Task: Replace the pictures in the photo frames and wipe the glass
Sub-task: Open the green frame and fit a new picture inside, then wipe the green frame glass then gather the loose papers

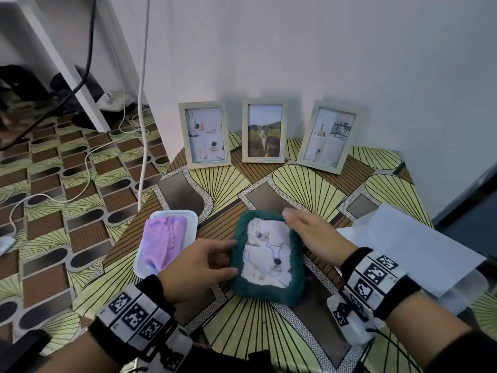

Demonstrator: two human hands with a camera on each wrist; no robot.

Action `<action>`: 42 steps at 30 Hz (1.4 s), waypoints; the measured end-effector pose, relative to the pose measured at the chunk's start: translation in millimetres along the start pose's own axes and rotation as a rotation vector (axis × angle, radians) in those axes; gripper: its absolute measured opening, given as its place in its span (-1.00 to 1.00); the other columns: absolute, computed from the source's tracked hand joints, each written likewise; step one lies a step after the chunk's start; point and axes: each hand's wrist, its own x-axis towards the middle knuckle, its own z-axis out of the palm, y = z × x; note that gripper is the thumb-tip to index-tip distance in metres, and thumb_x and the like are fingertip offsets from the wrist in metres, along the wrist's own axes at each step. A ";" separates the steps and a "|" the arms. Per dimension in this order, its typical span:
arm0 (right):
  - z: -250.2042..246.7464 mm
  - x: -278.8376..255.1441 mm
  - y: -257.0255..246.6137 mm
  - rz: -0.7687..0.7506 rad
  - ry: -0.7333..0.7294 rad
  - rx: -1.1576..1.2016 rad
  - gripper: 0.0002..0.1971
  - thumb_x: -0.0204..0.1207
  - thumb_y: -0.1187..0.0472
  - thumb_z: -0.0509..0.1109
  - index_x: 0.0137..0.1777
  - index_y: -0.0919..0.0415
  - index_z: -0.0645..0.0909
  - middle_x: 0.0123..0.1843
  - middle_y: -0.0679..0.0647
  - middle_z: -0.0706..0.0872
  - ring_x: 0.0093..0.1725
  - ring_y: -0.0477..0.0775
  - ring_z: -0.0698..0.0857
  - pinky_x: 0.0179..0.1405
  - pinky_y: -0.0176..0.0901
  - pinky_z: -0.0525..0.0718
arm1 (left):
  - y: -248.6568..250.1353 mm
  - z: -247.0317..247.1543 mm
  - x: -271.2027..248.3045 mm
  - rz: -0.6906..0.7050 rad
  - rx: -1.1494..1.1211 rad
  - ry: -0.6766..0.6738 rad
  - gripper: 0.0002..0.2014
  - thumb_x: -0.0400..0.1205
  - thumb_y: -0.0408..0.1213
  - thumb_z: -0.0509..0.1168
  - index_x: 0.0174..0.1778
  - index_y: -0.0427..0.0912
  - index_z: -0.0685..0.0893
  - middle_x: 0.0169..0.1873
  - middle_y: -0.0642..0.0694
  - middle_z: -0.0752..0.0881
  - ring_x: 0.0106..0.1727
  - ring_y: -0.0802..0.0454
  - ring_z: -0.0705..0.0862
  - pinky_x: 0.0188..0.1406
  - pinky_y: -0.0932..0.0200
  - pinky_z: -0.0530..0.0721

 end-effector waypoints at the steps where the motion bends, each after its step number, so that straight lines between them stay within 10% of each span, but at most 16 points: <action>1: 1.7 0.8 1.2 -0.001 -0.012 -0.068 -0.41 0.71 -0.17 0.14 0.65 0.11 0.35 0.63 -0.08 0.42 0.57 -0.14 0.39 0.48 -0.30 0.26 | 2.3 -0.8 -2.6 0.031 0.050 0.008 -0.46 0.56 -0.59 0.41 0.44 -0.13 0.59 0.10 0.16 0.81 0.17 0.21 0.75 0.18 0.28 0.70; 4: 7.7 -3.1 4.6 0.004 -0.050 -0.202 -0.36 0.70 -0.11 0.23 0.72 0.08 0.20 0.70 -0.05 0.31 0.65 -0.07 0.29 0.60 -0.20 0.23 | 7.2 -5.7 -11.7 0.154 0.242 0.178 -0.55 0.56 -0.44 0.45 0.29 0.12 0.67 0.04 0.36 0.78 0.13 0.38 0.70 0.16 0.35 0.68; 8: 14.1 -12.7 5.2 -0.045 -0.011 -0.255 -0.30 0.70 -0.10 0.24 0.74 0.10 0.09 0.74 -0.06 0.15 0.72 -0.10 0.09 0.68 -0.15 0.08 | 8.6 -31.3 -23.8 0.335 0.674 0.468 -0.58 0.52 -0.27 0.51 0.31 -0.05 0.72 0.20 0.16 0.73 0.28 0.25 0.61 0.35 0.21 0.54; 11: 16.5 -23.0 8.1 -0.035 0.016 -0.166 -0.38 0.66 -0.13 0.27 0.68 -0.05 0.22 0.55 -0.22 0.42 0.50 -0.29 0.40 0.43 -0.38 0.36 | 0.3 -59.1 -27.1 0.142 0.930 0.346 -0.36 0.59 -0.03 0.41 0.59 -0.10 0.45 0.55 0.03 0.48 0.58 0.05 0.39 0.58 0.12 0.32; 15: 23.8 -33.3 17.1 -0.008 -0.013 0.020 -0.65 0.61 -0.22 0.29 0.23 -0.77 0.32 0.18 -0.70 0.52 0.19 -0.71 0.48 0.13 -0.67 0.46 | -31.2 -82.6 -25.6 -0.112 1.047 0.049 -0.17 0.66 0.24 0.16 0.74 -0.01 -0.07 0.70 0.04 -0.16 0.72 0.13 -0.12 0.67 0.20 -0.02; 18: 29.4 -31.3 26.6 0.027 0.010 0.124 -0.35 0.58 -0.23 0.32 0.65 -0.28 0.22 0.55 -0.44 0.37 0.53 -0.33 0.40 0.61 -0.13 0.34 | -48.9 -87.7 -23.4 -0.070 1.017 -0.004 -0.21 0.69 0.22 0.11 0.73 0.05 -0.14 0.67 0.12 -0.26 0.69 0.21 -0.21 0.65 0.28 -0.02; 24: 29.2 -28.3 24.2 0.084 0.046 0.241 -0.59 0.52 -0.16 0.42 0.36 -0.39 0.44 0.06 -0.73 0.57 0.14 -0.69 0.54 0.09 -0.61 0.46 | -56.7 -90.4 -17.6 0.015 1.016 0.083 -0.29 0.70 0.05 0.23 0.73 0.07 0.07 0.67 0.14 -0.07 0.65 0.25 -0.02 0.57 0.33 0.06; 30: 33.1 -25.0 19.5 0.083 0.053 0.260 -0.29 0.58 -0.11 0.40 0.68 0.00 0.26 0.57 -0.23 0.43 0.52 -0.17 0.44 0.61 0.01 0.36 | -49.2 -93.2 -18.5 0.012 1.011 0.194 -0.48 0.71 -0.16 0.23 0.63 0.16 0.37 0.52 0.00 0.54 0.38 -0.11 0.62 0.32 0.14 0.55; 34: 33.2 -26.4 16.2 0.084 0.064 0.265 -0.30 0.58 -0.08 0.41 0.68 0.01 0.27 0.56 -0.23 0.44 0.52 -0.18 0.44 0.61 -0.04 0.36 | -32.4 -85.6 -19.4 0.011 0.960 0.266 -0.49 0.71 -0.20 0.20 0.59 0.24 0.40 0.26 -0.06 0.74 0.16 -0.10 0.71 0.15 0.04 0.65; 39: 27.3 -28.9 11.6 0.114 0.092 0.352 -0.40 0.64 -0.01 0.37 0.65 0.04 0.34 0.51 -0.25 0.47 0.45 -0.24 0.47 0.38 -0.27 0.39 | 22.3 -43.4 -14.7 0.378 0.634 0.345 -0.61 0.71 -0.22 0.19 0.44 0.20 0.54 -0.14 0.10 0.82 -0.11 0.32 0.77 -0.02 0.22 0.70; 42: 21.6 -30.6 7.7 0.155 0.118 0.458 -0.46 0.65 -0.02 0.34 0.61 0.05 0.41 0.53 -0.15 0.53 0.48 -0.12 0.52 0.51 -0.08 0.45 | 39.8 -7.5 4.6 0.462 0.568 0.236 -0.58 0.70 -0.32 0.23 0.49 0.02 0.56 0.10 0.10 0.80 0.20 0.33 0.68 0.09 0.47 0.59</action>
